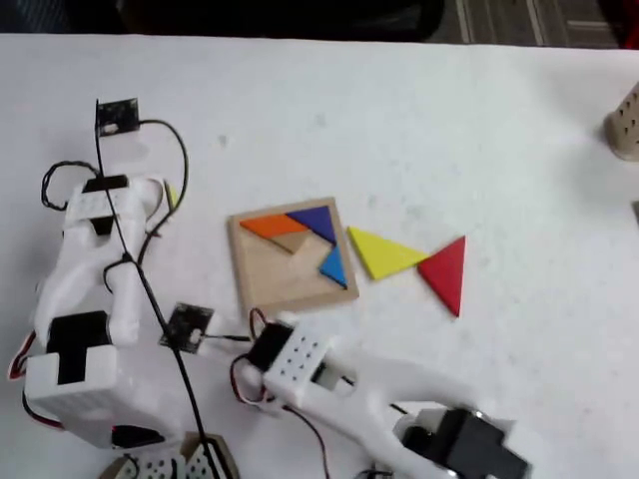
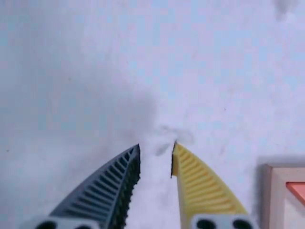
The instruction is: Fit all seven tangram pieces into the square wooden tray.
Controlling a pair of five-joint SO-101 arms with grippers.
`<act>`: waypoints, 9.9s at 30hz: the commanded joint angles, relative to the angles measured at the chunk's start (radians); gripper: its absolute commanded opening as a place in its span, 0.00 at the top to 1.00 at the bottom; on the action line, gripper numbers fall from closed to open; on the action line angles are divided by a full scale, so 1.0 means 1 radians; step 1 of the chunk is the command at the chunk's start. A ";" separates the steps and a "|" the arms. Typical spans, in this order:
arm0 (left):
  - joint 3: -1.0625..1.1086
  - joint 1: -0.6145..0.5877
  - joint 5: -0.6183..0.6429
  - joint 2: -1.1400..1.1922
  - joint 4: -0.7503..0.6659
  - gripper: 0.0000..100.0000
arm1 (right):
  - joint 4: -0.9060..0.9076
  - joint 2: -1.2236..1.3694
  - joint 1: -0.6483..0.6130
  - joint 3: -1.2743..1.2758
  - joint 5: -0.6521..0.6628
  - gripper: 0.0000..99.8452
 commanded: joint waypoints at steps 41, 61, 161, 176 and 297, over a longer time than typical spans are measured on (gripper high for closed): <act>-0.051 0.010 0.006 -0.005 0.009 0.85 | 0.280 -0.041 0.360 -0.376 0.143 0.84; -0.051 0.013 0.006 -0.005 0.005 0.85 | 0.199 0.536 0.539 -0.830 0.387 0.76; -0.089 0.506 0.006 -0.005 0.026 0.86 | 0.120 -0.763 1.414 0.551 0.519 0.98; 0.029 0.642 0.005 -0.007 -0.060 0.86 | 0.120 -0.763 1.414 0.551 0.520 0.98; 0.110 0.759 0.014 -0.024 -0.060 0.98 | 0.122 -0.762 1.414 0.551 0.562 0.98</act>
